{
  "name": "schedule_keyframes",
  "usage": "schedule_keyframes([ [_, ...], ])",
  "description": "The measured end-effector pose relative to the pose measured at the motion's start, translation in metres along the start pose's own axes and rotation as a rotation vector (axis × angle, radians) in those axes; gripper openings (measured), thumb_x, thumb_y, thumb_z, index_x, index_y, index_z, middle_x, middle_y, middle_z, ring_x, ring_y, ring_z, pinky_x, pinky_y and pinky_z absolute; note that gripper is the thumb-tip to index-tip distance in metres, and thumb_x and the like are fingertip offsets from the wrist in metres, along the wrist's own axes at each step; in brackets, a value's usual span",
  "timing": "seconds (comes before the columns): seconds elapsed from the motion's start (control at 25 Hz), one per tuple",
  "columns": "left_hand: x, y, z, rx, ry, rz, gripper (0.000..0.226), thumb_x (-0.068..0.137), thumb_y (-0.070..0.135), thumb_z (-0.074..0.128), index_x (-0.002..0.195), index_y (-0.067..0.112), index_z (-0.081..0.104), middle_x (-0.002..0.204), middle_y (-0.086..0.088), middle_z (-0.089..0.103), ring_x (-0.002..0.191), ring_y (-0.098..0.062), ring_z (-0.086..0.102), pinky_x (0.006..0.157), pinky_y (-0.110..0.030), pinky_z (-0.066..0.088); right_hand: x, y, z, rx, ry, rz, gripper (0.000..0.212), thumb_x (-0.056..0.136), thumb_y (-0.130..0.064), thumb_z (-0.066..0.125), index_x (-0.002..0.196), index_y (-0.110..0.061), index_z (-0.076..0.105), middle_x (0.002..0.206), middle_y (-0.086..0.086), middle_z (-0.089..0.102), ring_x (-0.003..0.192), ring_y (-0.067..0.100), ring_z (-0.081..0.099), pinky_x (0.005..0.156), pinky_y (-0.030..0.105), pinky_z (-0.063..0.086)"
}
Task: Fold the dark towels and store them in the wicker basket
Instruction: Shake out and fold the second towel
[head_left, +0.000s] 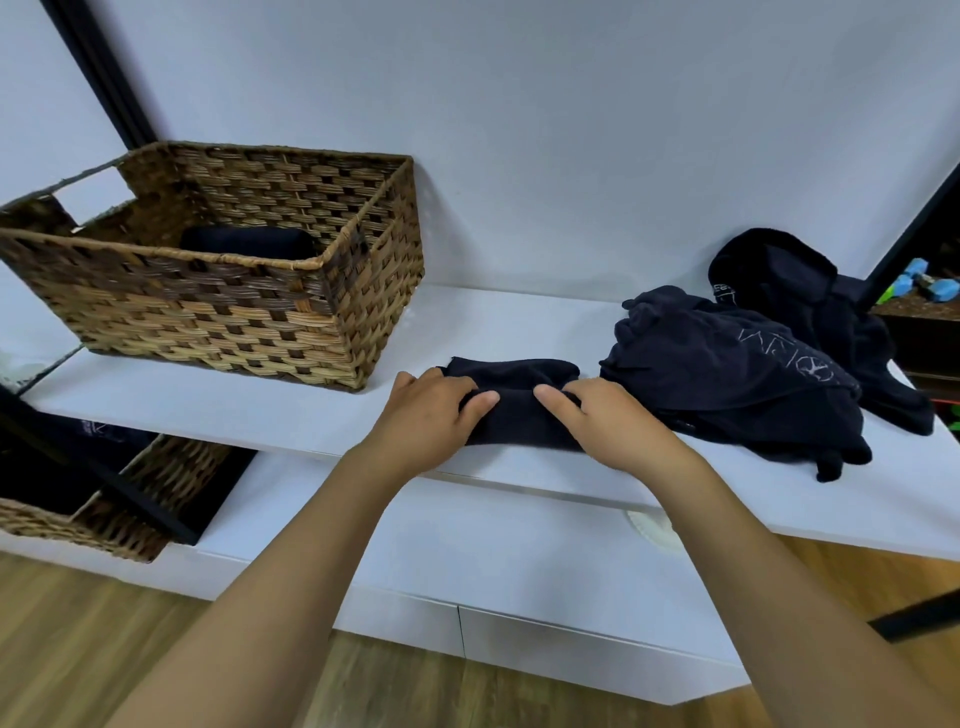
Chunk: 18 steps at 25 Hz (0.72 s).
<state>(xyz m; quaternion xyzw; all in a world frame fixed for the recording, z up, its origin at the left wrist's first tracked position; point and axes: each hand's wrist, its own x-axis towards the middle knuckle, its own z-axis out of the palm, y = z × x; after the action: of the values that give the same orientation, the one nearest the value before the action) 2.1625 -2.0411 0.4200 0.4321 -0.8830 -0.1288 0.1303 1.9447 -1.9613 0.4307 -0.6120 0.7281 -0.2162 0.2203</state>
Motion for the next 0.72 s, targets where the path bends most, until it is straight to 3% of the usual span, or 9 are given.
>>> schedule_keyframes([
  [0.08, 0.017, 0.006, -0.008, 0.051, -0.112, -0.088, 0.045, 0.105, 0.054, 0.026, 0.083, 0.027, 0.054, 0.083, 0.008, 0.058, 0.09, -0.018, 0.055, 0.093, -0.04, 0.031, 0.008, -0.007, 0.002, -0.103, 0.029, 0.086, 0.054, 0.101, -0.061, 0.034, 0.078, -0.015, 0.049, 0.072, -0.001, 0.054, 0.068, 0.02, 0.052, 0.063, 0.038, 0.042],
  [0.12, 0.024, 0.009, -0.008, 0.101, -0.098, -0.111, 0.043, 0.105, 0.054, 0.028, 0.089, 0.026, 0.057, 0.088, 0.008, 0.058, 0.094, -0.019, 0.056, 0.092, -0.041, 0.031, 0.011, -0.01, 0.007, -0.221, 0.137, 0.069, 0.048, 0.103, -0.055, 0.033, 0.087, -0.015, 0.053, 0.082, -0.001, 0.057, 0.077, 0.022, 0.054, 0.067, 0.038, 0.043],
  [0.16, 0.029, 0.01, -0.005, 0.174, -0.007, -0.107, 0.039, 0.104, 0.052, 0.032, 0.095, 0.026, 0.059, 0.093, 0.007, 0.057, 0.097, -0.019, 0.054, 0.091, -0.042, 0.033, 0.013, -0.012, 0.015, -0.342, 0.291, -0.015, 0.043, 0.104, -0.048, 0.032, 0.094, -0.013, 0.055, 0.089, 0.002, 0.057, 0.084, 0.025, 0.055, 0.07, 0.039, 0.044],
  [0.24, 0.025, 0.017, 0.007, 0.258, 0.221, -0.031, 0.032, 0.103, 0.043, 0.038, 0.096, 0.021, 0.06, 0.093, 0.004, 0.059, 0.093, -0.023, 0.056, 0.082, -0.04, 0.036, 0.01, -0.012, 0.031, -0.444, 0.433, -0.163, 0.045, 0.103, -0.039, 0.027, 0.093, -0.009, 0.059, 0.09, 0.007, 0.058, 0.084, 0.031, 0.055, 0.072, 0.041, 0.043],
  [0.32, 0.008, 0.017, 0.02, 0.148, 0.345, 0.067, 0.035, 0.101, 0.04, 0.034, 0.094, 0.017, 0.06, 0.089, 0.002, 0.064, 0.086, -0.025, 0.059, 0.077, -0.038, 0.039, 0.007, -0.002, 0.032, -0.283, 0.365, -0.179, 0.047, 0.104, -0.043, 0.027, 0.09, -0.011, 0.059, 0.088, 0.004, 0.061, 0.087, 0.027, 0.053, 0.073, 0.037, 0.042],
  [0.4, -0.006, 0.01, 0.02, 0.068, 0.3, 0.132, 0.043, 0.099, 0.05, 0.034, 0.099, 0.017, 0.062, 0.09, 0.003, 0.067, 0.085, -0.023, 0.058, 0.076, -0.039, 0.042, 0.005, 0.01, 0.024, -0.102, 0.21, -0.129, 0.045, 0.1, -0.054, 0.037, 0.092, -0.018, 0.063, 0.091, -0.002, 0.062, 0.093, 0.02, 0.05, 0.078, 0.034, 0.043],
  [0.52, -0.009, 0.01, 0.007, 0.094, 0.149, 0.147, 0.048, 0.1, 0.056, 0.032, 0.096, 0.02, 0.063, 0.086, 0.004, 0.066, 0.081, -0.02, 0.056, 0.067, -0.034, 0.034, 0.007, 0.011, 0.007, 0.045, -0.003, -0.061, 0.042, 0.089, -0.067, 0.048, 0.078, -0.028, 0.061, 0.09, -0.007, 0.054, 0.097, 0.015, 0.049, 0.078, 0.031, 0.043],
  [0.6, 0.005, 0.015, -0.001, 0.064, 0.045, 0.063, 0.047, 0.104, 0.053, 0.031, 0.09, 0.021, 0.062, 0.082, 0.004, 0.063, 0.079, -0.02, 0.057, 0.065, -0.034, 0.032, 0.009, 0.005, 0.001, 0.025, -0.05, -0.016, 0.039, 0.089, -0.065, 0.048, 0.092, -0.029, 0.06, 0.107, -0.008, 0.052, 0.114, 0.014, 0.042, 0.09, 0.033, 0.042],
  [0.72, 0.027, 0.017, -0.004, 0.117, -0.083, -0.019, 0.048, 0.106, 0.052, 0.025, 0.081, 0.025, 0.056, 0.08, 0.003, 0.056, 0.083, -0.023, 0.054, 0.073, -0.036, 0.034, 0.015, 0.001, 0.002, -0.091, 0.016, 0.039, 0.048, 0.099, -0.052, 0.043, 0.136, -0.023, 0.05, 0.135, -0.003, 0.048, 0.131, 0.024, 0.036, 0.106, 0.04, 0.036],
])
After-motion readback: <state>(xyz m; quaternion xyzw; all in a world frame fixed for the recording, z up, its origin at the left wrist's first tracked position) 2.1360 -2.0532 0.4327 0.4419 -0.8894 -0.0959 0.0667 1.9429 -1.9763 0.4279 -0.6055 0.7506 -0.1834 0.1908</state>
